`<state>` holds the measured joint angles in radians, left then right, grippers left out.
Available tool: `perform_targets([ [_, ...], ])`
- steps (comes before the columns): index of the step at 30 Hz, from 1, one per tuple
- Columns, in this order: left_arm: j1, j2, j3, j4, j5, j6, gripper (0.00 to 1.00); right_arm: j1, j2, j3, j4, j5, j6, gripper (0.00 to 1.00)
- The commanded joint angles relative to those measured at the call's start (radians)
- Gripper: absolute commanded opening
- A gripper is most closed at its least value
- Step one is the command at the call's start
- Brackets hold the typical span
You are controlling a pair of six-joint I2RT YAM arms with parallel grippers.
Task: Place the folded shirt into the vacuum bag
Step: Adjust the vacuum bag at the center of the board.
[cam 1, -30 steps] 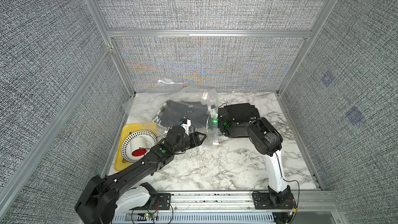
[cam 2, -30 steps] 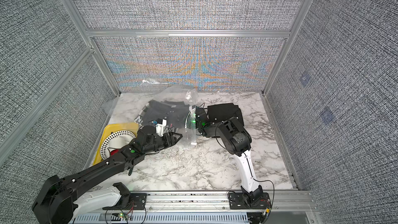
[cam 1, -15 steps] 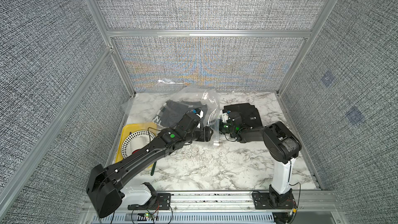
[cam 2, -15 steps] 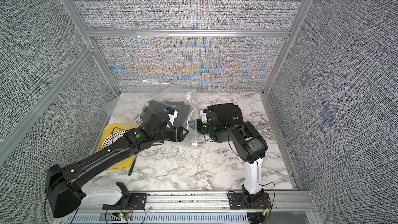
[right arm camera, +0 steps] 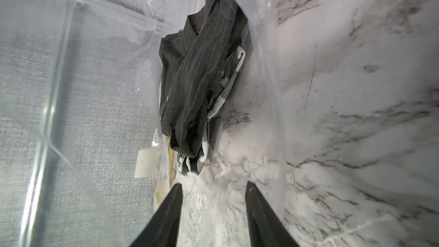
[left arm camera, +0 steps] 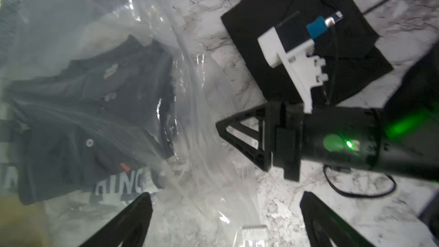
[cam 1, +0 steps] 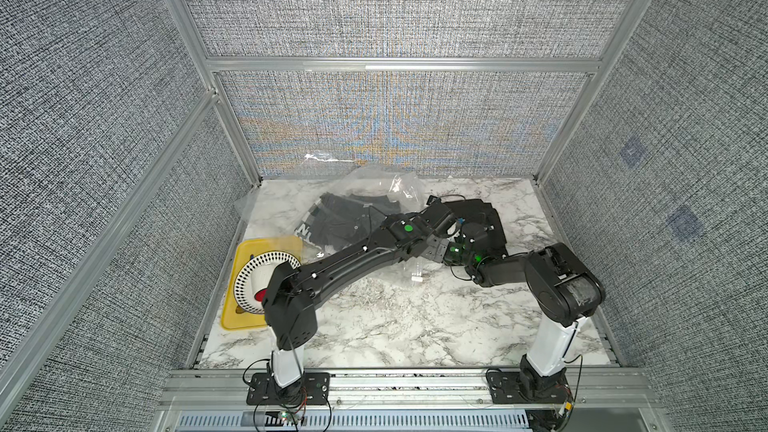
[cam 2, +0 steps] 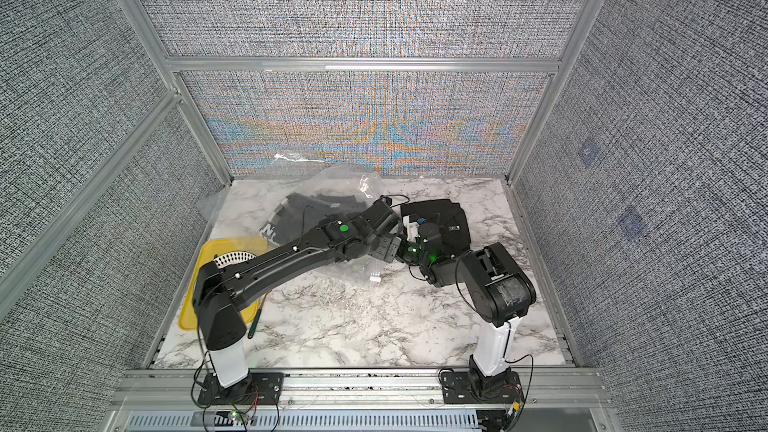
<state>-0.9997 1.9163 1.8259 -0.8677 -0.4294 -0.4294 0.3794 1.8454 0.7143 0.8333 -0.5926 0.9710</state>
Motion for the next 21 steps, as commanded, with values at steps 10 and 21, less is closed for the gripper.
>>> perform_targets([
  [10,0.028,0.227,0.287,-0.325,-0.430,0.000,0.84,-0.043,-0.001,-0.071,0.095,-0.025,0.003,0.42],
  [21,0.152,0.158,0.213,-0.186,-0.186,0.056,0.54,-0.064,-0.031,-0.041,0.008,-0.021,-0.054,0.42],
])
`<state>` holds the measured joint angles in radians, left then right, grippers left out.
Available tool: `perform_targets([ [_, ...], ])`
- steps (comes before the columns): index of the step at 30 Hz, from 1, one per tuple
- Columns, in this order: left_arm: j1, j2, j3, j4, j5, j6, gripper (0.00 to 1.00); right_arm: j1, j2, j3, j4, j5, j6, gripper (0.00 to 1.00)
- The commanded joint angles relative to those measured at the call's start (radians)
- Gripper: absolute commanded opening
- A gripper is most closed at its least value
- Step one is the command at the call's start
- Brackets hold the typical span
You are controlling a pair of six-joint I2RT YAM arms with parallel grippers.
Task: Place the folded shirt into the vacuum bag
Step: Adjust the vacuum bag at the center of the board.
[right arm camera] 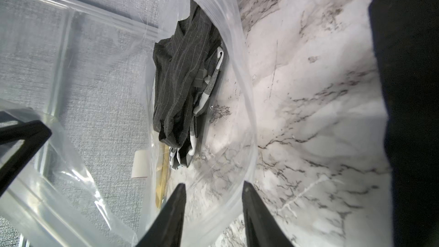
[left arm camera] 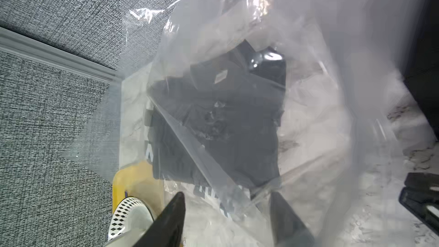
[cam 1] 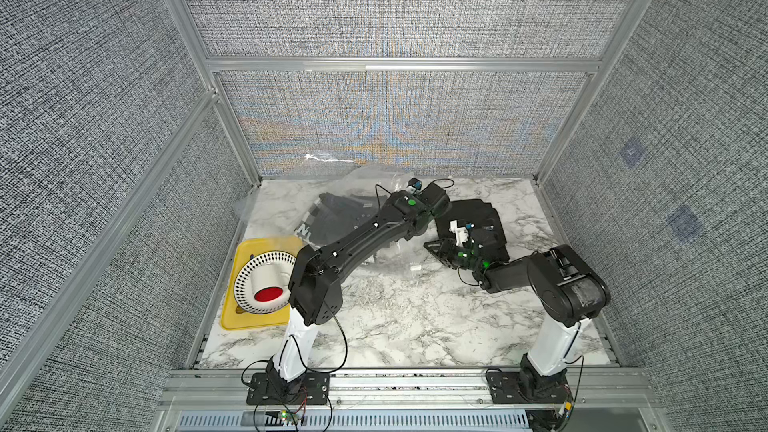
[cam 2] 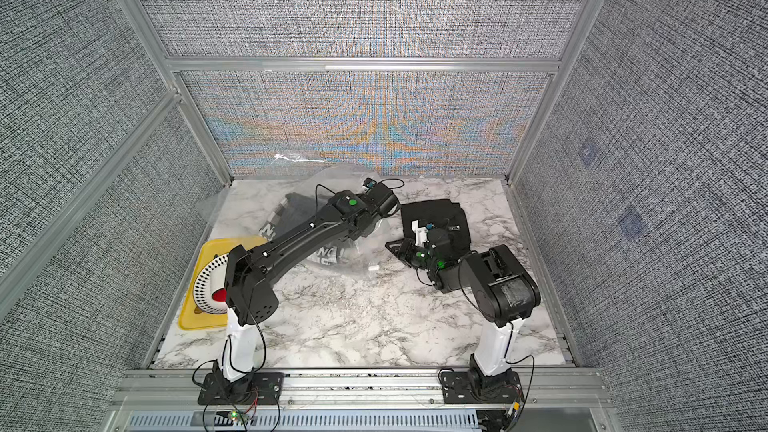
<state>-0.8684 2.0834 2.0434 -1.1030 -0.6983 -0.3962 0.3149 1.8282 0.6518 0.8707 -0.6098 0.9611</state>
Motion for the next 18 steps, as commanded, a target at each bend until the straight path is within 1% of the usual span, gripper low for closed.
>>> perform_targets([
  [1,0.032,-0.007,0.000,0.054,0.103,0.029,0.54,0.001,-0.022,0.033,-0.056,0.002,-0.065,0.42],
  [3,0.054,-0.003,0.014,0.067,0.160,0.048,0.53,0.000,-0.050,0.065,-0.139,0.031,-0.130,0.43],
  [5,0.075,-0.002,0.024,0.075,0.208,0.058,0.47,0.000,-0.085,0.099,-0.229,0.071,-0.210,0.46],
  [7,0.085,-0.008,0.026,0.086,0.224,0.068,0.36,0.002,-0.122,0.140,-0.334,0.125,-0.302,0.52],
  [9,0.093,-0.009,0.031,0.080,0.222,0.075,0.22,0.007,-0.152,0.214,-0.436,0.201,-0.409,0.59],
  [10,0.094,-0.009,0.031,0.075,0.222,0.077,0.17,0.013,-0.161,0.238,-0.475,0.239,-0.455,0.62],
  [12,0.094,-0.023,0.020,0.069,0.244,0.085,0.09,0.035,-0.165,0.300,-0.547,0.342,-0.564,0.68],
  [13,0.094,-0.033,0.011,0.068,0.257,0.086,0.07,0.045,-0.159,0.324,-0.569,0.372,-0.612,0.69],
  [15,0.094,-0.059,-0.018,0.074,0.270,0.085,0.06,0.067,-0.138,0.370,-0.595,0.420,-0.708,0.70],
  [18,0.094,-0.088,-0.037,0.072,0.267,0.090,0.05,0.095,-0.107,0.396,-0.601,0.456,-0.823,0.70],
])
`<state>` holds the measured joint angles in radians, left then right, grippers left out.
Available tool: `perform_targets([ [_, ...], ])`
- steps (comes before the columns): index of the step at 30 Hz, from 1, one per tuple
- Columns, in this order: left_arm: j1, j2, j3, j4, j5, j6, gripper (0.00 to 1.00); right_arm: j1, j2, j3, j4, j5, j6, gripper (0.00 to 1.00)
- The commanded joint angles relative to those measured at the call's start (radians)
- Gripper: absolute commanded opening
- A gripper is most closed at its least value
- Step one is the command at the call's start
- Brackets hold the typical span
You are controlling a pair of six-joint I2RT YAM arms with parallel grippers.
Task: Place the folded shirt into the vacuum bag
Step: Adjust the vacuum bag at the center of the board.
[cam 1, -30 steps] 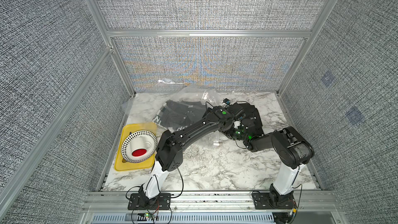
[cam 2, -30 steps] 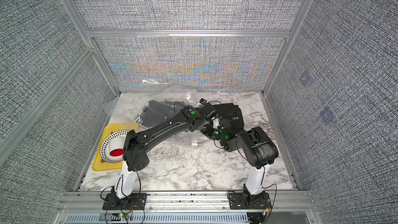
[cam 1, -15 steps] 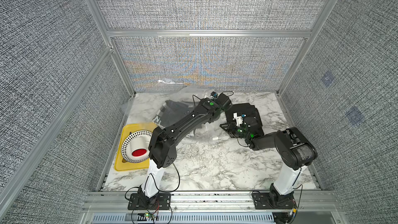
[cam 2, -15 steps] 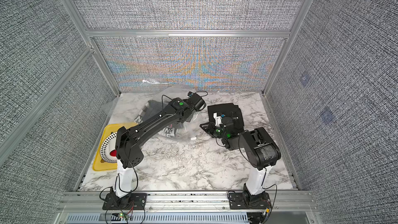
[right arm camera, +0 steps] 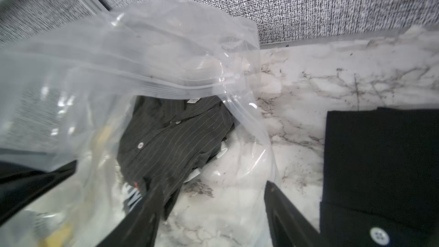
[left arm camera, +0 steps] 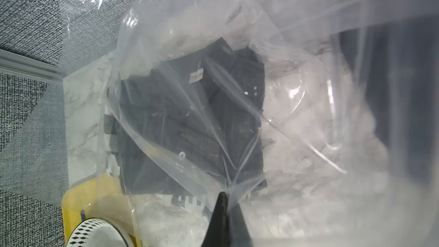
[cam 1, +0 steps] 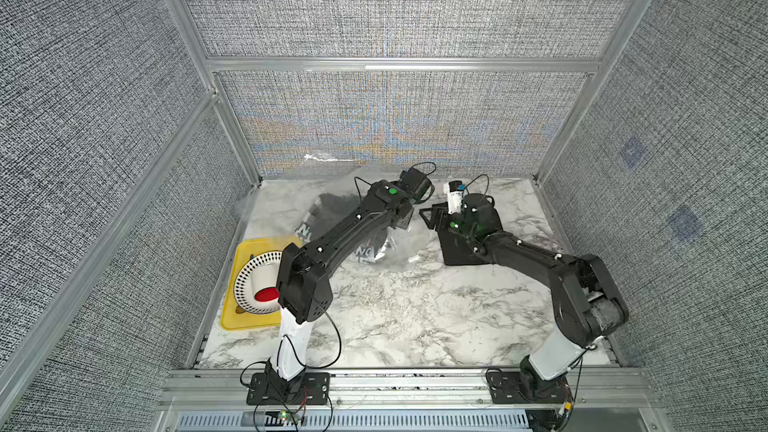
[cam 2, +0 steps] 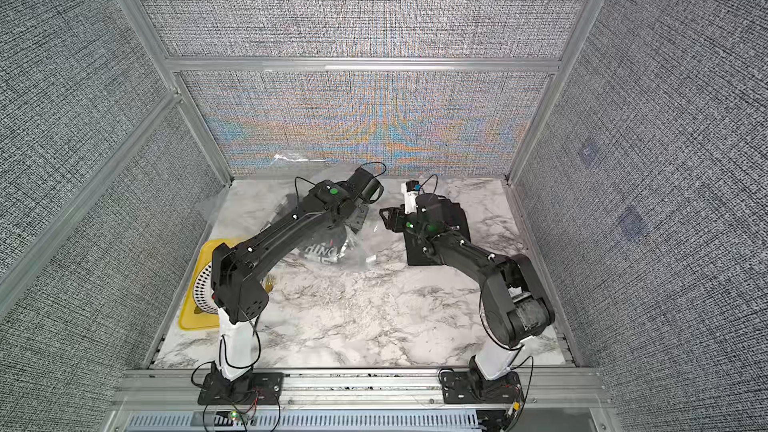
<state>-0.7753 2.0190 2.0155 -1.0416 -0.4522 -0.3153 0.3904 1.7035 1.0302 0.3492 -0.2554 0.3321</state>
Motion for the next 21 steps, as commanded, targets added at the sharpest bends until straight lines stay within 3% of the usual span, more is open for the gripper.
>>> perform_targets([
  [1,0.001,-0.023,-0.011,0.008,0.020,0.010,0.04,0.030,0.025,0.019,-0.078,0.122,-0.222,0.70],
  [8,0.002,-0.108,-0.031,-0.009,0.028,0.023,0.03,0.091,0.097,0.047,-0.062,0.240,-0.380,0.69],
  [13,0.004,-0.122,-0.041,-0.009,0.033,0.025,0.03,0.111,0.163,0.122,-0.086,0.307,-0.418,0.68],
  [19,0.014,-0.123,-0.055,0.001,0.041,0.019,0.03,0.110,0.264,0.230,-0.136,0.387,-0.423,0.48],
  [21,0.016,-0.122,-0.055,0.008,0.044,0.019,0.03,0.110,0.259,0.204,-0.111,0.389,-0.409,0.35],
])
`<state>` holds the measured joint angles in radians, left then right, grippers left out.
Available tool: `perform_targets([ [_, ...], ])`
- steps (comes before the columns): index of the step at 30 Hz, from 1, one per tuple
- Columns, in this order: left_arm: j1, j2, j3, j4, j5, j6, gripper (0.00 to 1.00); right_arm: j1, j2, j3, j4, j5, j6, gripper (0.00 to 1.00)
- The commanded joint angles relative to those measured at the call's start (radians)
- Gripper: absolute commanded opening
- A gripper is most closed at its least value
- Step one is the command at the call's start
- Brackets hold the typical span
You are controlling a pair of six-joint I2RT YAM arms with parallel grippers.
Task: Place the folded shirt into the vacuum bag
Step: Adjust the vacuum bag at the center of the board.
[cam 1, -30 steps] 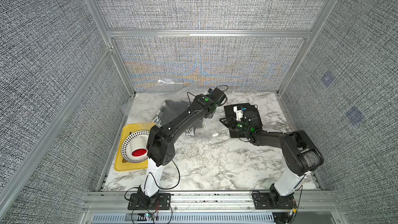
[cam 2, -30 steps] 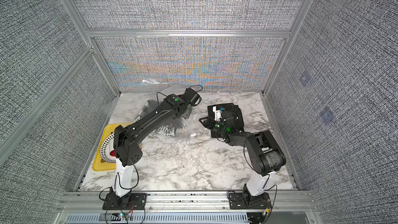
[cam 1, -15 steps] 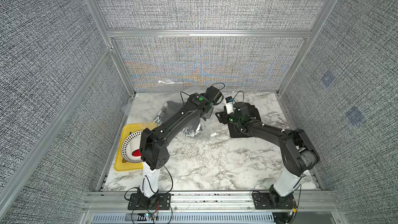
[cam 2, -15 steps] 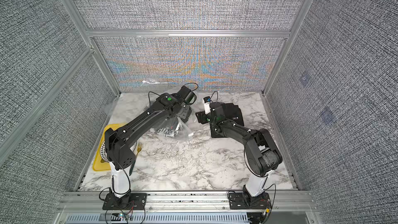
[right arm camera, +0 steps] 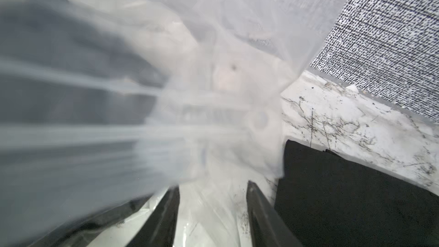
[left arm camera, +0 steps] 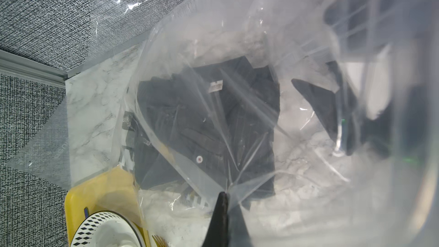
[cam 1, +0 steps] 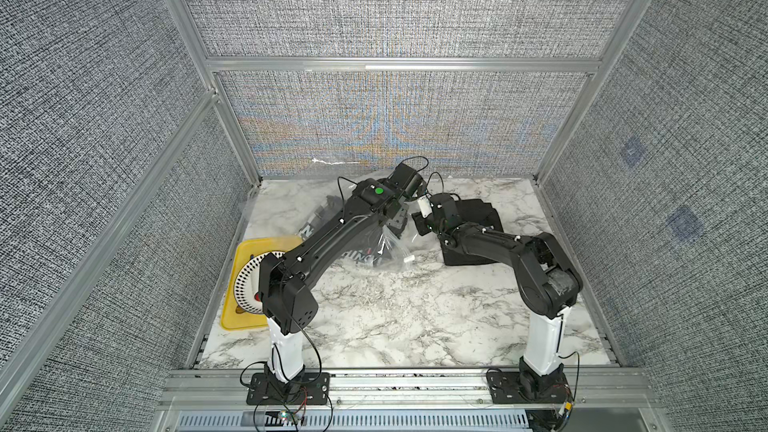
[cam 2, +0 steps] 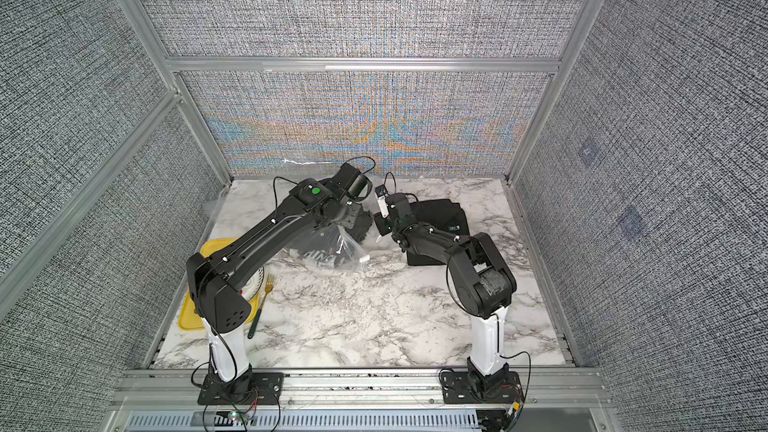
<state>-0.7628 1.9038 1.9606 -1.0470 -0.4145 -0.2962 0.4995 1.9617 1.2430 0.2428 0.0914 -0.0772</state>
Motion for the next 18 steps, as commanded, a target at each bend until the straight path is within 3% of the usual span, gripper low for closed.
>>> perform_targets([
  [1,0.005,-0.006,0.001,0.015,0.006,0.003,0.03,-0.001,-0.006,-0.020,0.006,0.048,0.010,0.25],
  [3,0.008,0.000,0.007,0.018,0.009,0.004,0.03,-0.010,-0.026,-0.052,0.033,0.057,0.037,0.12],
  [8,0.014,0.018,0.020,0.019,0.014,0.008,0.03,-0.061,-0.084,-0.117,0.092,0.032,0.116,0.00],
  [16,0.016,0.043,0.020,0.038,0.048,0.021,0.03,-0.166,-0.156,-0.195,0.199,-0.197,0.228,0.00],
  [17,0.016,0.044,0.021,0.037,0.047,0.024,0.02,-0.166,-0.161,-0.204,0.216,-0.239,0.209,0.02],
  [18,0.016,0.043,0.023,0.035,0.042,0.028,0.02,-0.164,-0.162,-0.214,0.230,-0.275,0.191,0.15],
])
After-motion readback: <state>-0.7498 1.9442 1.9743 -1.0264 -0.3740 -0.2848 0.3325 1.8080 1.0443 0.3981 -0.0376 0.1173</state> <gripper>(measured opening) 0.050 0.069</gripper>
